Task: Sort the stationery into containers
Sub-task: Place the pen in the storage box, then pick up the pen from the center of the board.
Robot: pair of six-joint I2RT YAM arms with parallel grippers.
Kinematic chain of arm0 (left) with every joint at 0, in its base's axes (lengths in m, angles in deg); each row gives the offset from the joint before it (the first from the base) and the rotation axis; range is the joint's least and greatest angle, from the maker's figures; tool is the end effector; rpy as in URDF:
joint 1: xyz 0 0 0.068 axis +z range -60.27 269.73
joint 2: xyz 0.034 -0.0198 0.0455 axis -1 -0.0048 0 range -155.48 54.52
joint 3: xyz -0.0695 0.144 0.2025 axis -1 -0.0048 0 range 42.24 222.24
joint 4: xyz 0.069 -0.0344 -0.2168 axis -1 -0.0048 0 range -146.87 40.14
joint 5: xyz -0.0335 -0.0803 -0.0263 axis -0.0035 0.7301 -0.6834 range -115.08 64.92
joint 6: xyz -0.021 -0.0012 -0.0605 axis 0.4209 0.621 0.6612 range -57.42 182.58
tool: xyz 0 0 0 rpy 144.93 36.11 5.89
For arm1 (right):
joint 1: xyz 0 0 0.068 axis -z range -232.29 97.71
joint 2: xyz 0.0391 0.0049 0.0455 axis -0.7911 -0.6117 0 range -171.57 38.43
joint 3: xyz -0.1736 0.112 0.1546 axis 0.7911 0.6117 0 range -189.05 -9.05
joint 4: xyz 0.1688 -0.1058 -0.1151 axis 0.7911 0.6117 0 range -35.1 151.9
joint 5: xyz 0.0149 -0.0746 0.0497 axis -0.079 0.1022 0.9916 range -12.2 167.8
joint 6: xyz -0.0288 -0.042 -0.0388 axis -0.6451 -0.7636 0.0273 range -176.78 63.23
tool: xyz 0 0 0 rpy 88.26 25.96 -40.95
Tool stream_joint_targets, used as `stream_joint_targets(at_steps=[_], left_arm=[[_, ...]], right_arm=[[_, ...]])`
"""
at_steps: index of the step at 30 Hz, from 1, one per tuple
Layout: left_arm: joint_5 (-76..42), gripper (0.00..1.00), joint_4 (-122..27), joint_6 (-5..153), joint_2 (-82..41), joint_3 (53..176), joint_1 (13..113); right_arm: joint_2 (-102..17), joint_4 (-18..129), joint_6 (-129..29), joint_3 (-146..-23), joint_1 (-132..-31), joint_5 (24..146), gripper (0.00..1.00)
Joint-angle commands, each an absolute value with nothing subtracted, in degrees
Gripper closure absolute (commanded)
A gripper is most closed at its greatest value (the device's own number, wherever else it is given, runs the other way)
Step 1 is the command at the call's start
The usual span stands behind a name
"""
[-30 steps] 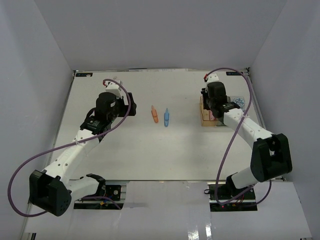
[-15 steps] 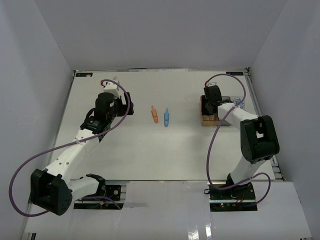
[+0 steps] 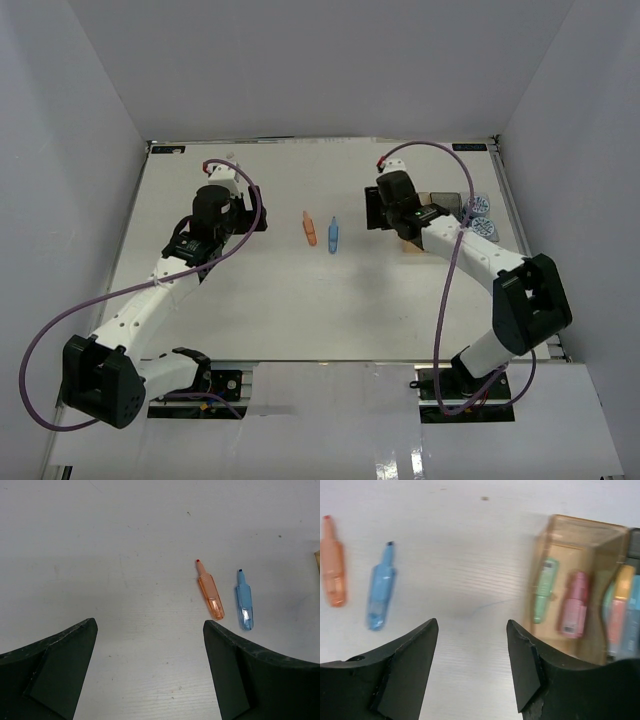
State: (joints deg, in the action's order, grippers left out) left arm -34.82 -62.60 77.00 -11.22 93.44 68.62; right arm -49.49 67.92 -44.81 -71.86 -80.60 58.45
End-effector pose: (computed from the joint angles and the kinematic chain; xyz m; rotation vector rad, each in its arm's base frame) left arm 0.2330 -0.0809 0.2890 0.0132 2.0461 -0.2141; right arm 0.2919 0.1387 0.2522 -0.1313 2.1888 0.0161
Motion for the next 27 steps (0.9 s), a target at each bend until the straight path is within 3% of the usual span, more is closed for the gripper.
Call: stream_joint_targets(at_steps=[1,12,27], left_arm=[[-36.1,0.02,-63.0,77.0,-10.8,94.6,68.6],[-36.5,0.02,-63.7,77.1,-11.8,95.1,68.6],[-36.7,0.02,-63.7,77.3,-11.8,95.0,68.6]], right_arm=[[-51.7,65.5,-40.2,-74.6,-86.4,57.6,0.36],[-66.8,62.7,-33.1,-81.6,-97.5,54.0,0.36],[-74.9,61.6,-28.0,-82.1,-99.7,51.1,0.40]])
